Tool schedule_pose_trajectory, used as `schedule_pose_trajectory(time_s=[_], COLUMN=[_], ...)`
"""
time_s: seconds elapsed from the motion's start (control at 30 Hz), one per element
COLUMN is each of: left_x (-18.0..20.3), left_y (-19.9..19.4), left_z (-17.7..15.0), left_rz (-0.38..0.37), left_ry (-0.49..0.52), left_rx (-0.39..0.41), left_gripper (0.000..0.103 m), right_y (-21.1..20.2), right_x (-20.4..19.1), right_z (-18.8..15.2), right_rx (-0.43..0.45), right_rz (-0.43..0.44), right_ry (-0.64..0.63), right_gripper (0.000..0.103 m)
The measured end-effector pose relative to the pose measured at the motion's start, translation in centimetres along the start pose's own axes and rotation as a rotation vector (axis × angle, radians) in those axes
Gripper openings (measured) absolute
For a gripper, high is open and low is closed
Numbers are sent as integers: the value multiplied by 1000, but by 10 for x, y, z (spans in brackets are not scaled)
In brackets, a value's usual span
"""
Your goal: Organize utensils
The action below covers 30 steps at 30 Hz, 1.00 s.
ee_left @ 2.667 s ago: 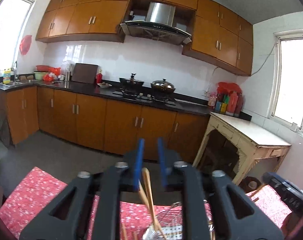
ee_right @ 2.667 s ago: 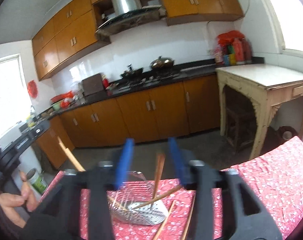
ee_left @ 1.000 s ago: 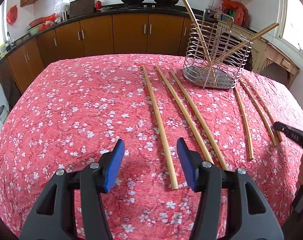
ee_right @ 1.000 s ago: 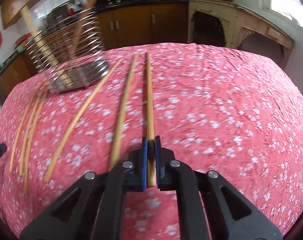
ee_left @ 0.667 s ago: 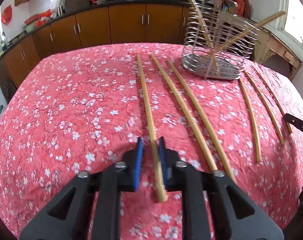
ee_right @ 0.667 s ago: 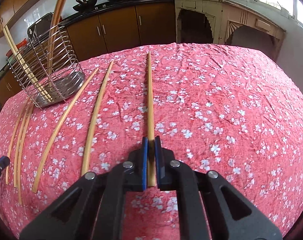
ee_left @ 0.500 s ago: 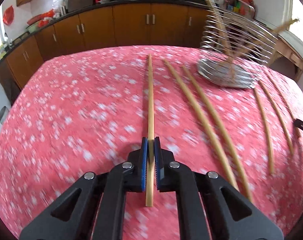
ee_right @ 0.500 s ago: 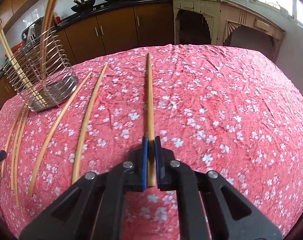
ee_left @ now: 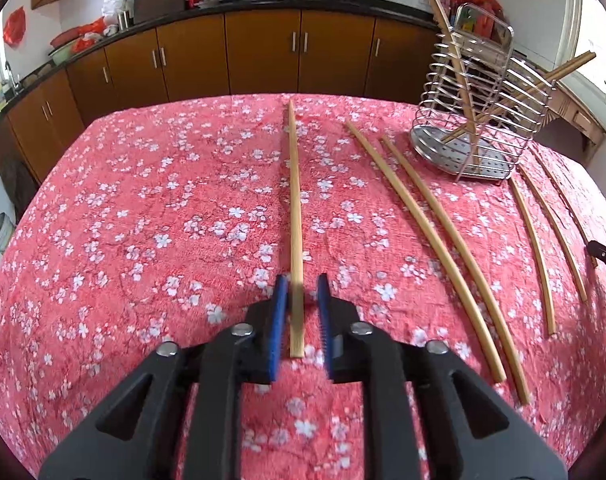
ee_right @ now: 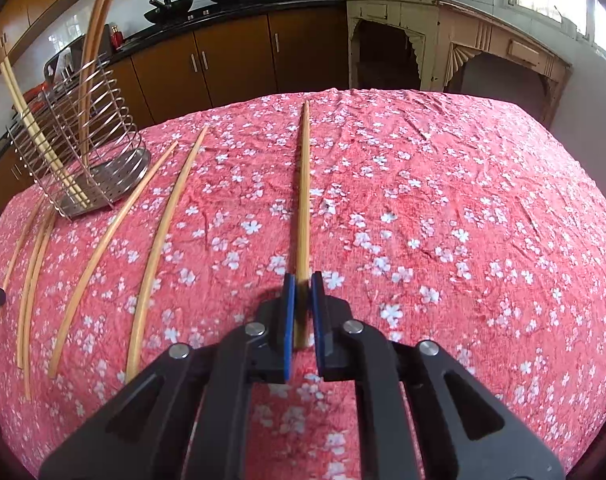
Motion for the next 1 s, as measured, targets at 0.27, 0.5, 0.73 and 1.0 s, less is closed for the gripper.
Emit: schedule_pose_trajectory(time_s=[0.27, 0.5, 0.73, 1.0], left_x=[3, 0, -3, 6], left_y=[0, 2, 1, 3], left_z=[-4, -2, -2, -7], left_rz=[3, 8, -13, 42], left_ry=[-3, 3, -13, 45], left_rx=[-9, -13, -6, -28], left_gripper=[33, 33, 33, 33], right_y=[-2, -3, -3, -10], right_x=[0, 0, 0, -1], right_z=[-3, -3, -3, -11], right_rx=[-1, -2, -1, 5], right_rz=[3, 2, 5, -15], right_ry=[5, 6, 4, -26], right_gripper=[11, 11, 11, 11])
Point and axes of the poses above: each gripper's, at about its wrist camera, not at the fingertips, and y roughly the way its jaws point, x to its right, z to its top, the point moved 8 cm from there along y, roughly the way its jaws point, and after that the axes turned 13 degrees about -z, right-handed, at the moved point
